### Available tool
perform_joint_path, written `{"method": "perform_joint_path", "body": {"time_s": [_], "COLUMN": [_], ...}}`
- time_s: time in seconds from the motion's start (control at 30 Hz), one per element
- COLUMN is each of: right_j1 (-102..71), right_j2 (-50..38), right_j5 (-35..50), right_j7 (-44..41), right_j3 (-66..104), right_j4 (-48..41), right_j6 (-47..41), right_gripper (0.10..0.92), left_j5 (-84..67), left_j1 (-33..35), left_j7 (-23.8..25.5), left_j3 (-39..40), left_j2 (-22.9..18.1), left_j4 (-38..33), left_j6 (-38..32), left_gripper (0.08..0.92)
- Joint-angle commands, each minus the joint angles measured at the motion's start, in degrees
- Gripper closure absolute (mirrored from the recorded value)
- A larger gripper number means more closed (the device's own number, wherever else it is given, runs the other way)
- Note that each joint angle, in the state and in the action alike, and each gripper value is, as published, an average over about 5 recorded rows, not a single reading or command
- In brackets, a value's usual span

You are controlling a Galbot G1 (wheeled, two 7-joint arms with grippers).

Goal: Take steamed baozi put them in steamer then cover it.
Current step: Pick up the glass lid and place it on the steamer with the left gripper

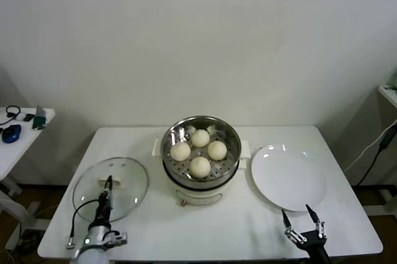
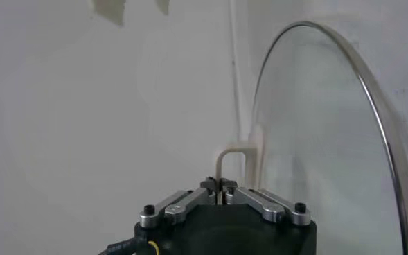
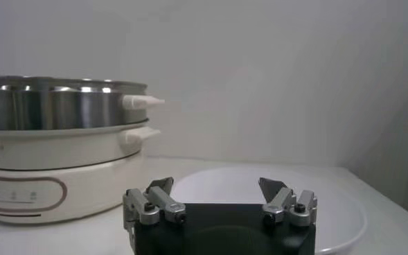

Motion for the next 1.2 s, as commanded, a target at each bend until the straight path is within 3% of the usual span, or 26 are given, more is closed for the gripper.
{"method": "perform_joint_path", "body": {"time_s": [0.03,0.17,0.33,0.6,0.73,0.9,1.2], "right_j1": [0.07,0.01,0.02,-0.31,-0.34,-0.27,0.71], "right_j2": [0.13,0.50,1.24,1.36,1.36,1.27,1.19], "right_j5": [-2.46,-4.94,-6.29,-6.65,-6.61,-6.41,-6.41], "right_j7": [0.92,1.78,2.05,1.97,1.78,1.53,1.02], "right_j3": [0.46,1.18,1.82,2.21,2.25,2.39,2.70], "right_j4": [1.15,1.90,2.65,4.07,4.05,3.85,3.42], "right_j6": [-1.52,-3.16,-4.23,-4.65,-4.27,-3.64,-3.19], "right_gripper": [0.203,0.202,0.203,0.203,0.203,0.203,0.203], "left_j5": [-6.74,-10.48,-13.53,-9.65,-5.23,1.89,13.71], "left_j1": [3.03,3.10,-1.43,-11.16,-16.68,-22.73,-24.23], "left_j7": [8.57,16.55,22.68,27.89,30.70,34.35,38.72], "left_j3": [2.63,5.34,9.25,19.81,26.52,34.43,41.19], "left_j2": [6.23,11.42,16.07,16.64,13.78,6.30,-7.67], "left_j4": [-18.52,-29.27,-38.19,-40.63,-38.43,-33.96,-26.68], "left_j6": [10.55,20.19,29.61,35.50,35.50,35.50,35.50], "left_gripper": [0.873,0.873,0.873,0.873,0.873,0.873,0.873]}}
